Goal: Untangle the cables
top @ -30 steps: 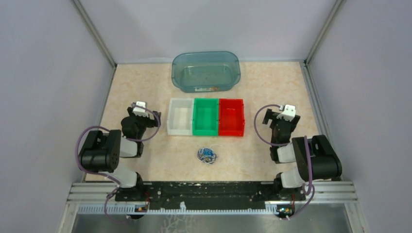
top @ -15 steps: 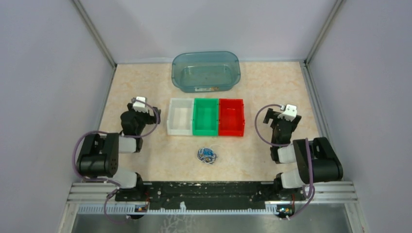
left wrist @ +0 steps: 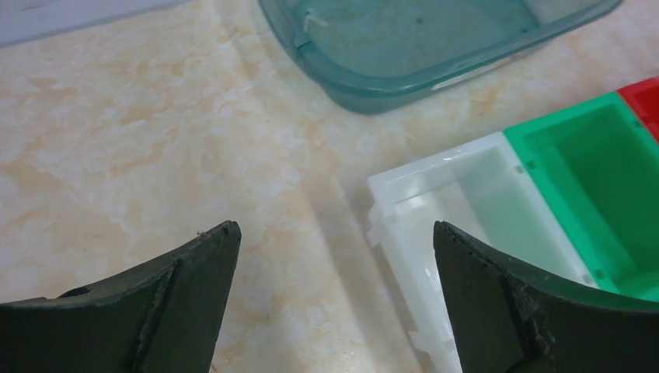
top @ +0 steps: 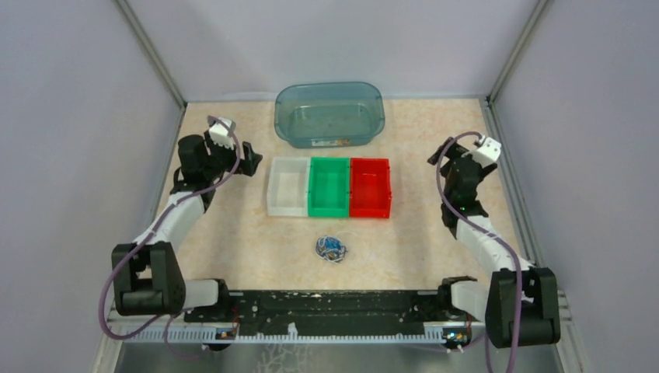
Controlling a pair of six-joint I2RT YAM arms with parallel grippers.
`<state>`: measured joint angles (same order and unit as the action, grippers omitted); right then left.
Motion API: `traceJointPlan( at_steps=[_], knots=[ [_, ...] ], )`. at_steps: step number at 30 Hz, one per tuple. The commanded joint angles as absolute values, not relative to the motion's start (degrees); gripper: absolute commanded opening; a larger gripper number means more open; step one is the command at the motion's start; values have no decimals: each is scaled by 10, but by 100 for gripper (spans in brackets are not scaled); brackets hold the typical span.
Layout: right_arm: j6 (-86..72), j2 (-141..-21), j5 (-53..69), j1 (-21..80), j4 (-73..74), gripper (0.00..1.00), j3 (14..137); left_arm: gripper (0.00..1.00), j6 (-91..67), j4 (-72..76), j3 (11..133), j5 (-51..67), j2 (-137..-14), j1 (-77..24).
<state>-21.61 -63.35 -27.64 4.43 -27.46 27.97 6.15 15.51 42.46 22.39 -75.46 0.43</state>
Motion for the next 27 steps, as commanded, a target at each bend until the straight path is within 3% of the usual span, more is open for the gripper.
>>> traceJointPlan(
  at_steps=[1, 8, 14, 17, 23, 27],
  knots=[
    [-271, -612, -88, 45, -121, 99, 353, 99, 130, -69, 498, 362, -735, 7],
    [-204, -566, -79, 270, -22, 91, 386, 99, 248, -284, 550, 453, -723, 5],
    [-233, -591, -60, 442, -1, 74, 394, 99, 275, -301, 526, 467, -678, 6],
    [-236, -626, -81, 513, 1, 71, 403, 99, 267, -305, 527, 479, -675, 6],
    [-247, -703, -72, 584, 17, 57, 428, 98, 278, -322, 529, 491, -682, 5],
    [-261, -726, -74, 617, 10, 55, 430, 98, 296, -339, 525, 484, -680, 6]
  ],
)
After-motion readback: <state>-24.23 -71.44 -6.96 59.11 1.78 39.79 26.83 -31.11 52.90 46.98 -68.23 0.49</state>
